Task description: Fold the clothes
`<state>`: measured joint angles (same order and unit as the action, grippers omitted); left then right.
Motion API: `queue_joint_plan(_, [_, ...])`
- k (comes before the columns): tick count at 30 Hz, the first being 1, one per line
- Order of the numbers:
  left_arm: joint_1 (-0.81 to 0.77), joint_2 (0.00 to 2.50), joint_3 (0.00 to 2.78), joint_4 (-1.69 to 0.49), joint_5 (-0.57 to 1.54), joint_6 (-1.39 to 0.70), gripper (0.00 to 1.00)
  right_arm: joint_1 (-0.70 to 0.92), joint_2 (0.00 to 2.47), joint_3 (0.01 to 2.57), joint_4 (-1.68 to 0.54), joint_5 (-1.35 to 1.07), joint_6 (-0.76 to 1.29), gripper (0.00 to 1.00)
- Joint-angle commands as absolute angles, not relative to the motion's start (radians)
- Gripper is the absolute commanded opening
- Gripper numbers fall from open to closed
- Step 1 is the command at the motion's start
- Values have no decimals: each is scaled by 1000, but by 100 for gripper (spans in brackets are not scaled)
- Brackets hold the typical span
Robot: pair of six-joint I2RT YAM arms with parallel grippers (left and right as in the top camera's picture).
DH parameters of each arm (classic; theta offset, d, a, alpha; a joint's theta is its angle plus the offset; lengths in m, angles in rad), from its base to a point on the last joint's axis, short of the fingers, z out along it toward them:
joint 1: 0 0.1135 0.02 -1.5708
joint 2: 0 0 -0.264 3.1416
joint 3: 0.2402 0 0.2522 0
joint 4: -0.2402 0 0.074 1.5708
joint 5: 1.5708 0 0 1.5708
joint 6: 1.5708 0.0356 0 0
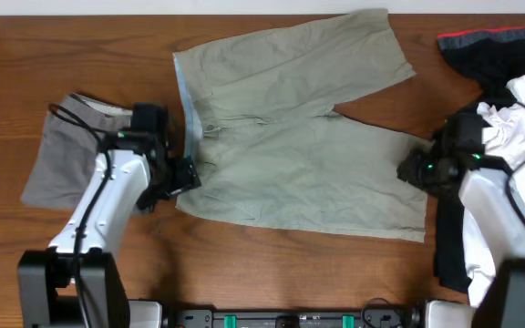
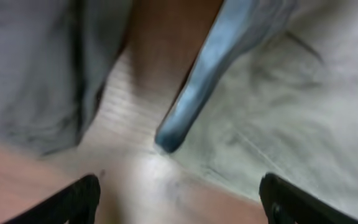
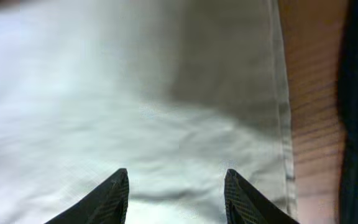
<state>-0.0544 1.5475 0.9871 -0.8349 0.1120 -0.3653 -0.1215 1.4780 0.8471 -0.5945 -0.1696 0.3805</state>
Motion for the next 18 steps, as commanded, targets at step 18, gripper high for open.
queue_joint_plan(18, [-52,1549,603,-377,144,-308,68,-125,1306,849,-681,-214,358,50])
